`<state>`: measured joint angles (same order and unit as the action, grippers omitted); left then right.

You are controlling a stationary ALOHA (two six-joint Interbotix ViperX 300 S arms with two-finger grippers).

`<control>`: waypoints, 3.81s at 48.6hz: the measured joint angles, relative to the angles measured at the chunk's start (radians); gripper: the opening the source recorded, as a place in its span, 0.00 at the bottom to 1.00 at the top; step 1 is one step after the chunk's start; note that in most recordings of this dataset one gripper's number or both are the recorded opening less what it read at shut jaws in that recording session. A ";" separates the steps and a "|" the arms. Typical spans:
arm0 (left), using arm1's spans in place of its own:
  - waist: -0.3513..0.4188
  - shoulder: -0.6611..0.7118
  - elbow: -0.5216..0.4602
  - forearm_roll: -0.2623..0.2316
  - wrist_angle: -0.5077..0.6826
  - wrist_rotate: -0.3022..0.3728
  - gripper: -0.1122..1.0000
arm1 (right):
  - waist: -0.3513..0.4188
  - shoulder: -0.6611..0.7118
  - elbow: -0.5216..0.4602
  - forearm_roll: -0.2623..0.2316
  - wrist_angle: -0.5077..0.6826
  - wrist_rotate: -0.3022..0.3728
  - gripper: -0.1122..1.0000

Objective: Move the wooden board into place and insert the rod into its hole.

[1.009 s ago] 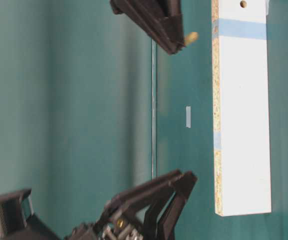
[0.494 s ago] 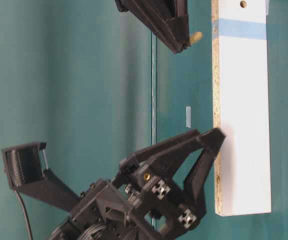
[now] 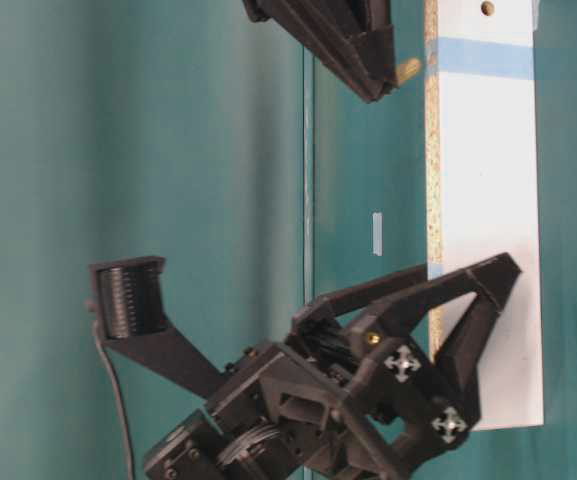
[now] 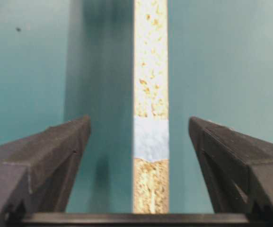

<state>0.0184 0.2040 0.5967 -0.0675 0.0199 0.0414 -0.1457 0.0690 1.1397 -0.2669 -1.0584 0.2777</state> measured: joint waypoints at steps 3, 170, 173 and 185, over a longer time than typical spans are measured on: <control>0.000 0.005 0.000 -0.002 0.000 0.000 0.84 | 0.000 0.002 0.002 0.000 0.000 0.000 0.20; -0.006 0.006 -0.031 0.000 0.054 -0.002 0.30 | 0.035 -0.109 0.017 0.005 0.410 -0.008 0.66; -0.006 0.006 -0.031 -0.002 0.054 -0.002 0.30 | 0.038 -0.133 0.018 0.005 0.425 -0.011 0.66; -0.006 0.006 -0.029 -0.002 0.054 -0.002 0.30 | 0.038 -0.261 0.003 0.002 0.477 -0.011 0.66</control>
<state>0.0123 0.2102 0.5676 -0.0690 0.0736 0.0399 -0.1074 -0.1917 1.1428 -0.2654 -0.5814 0.2669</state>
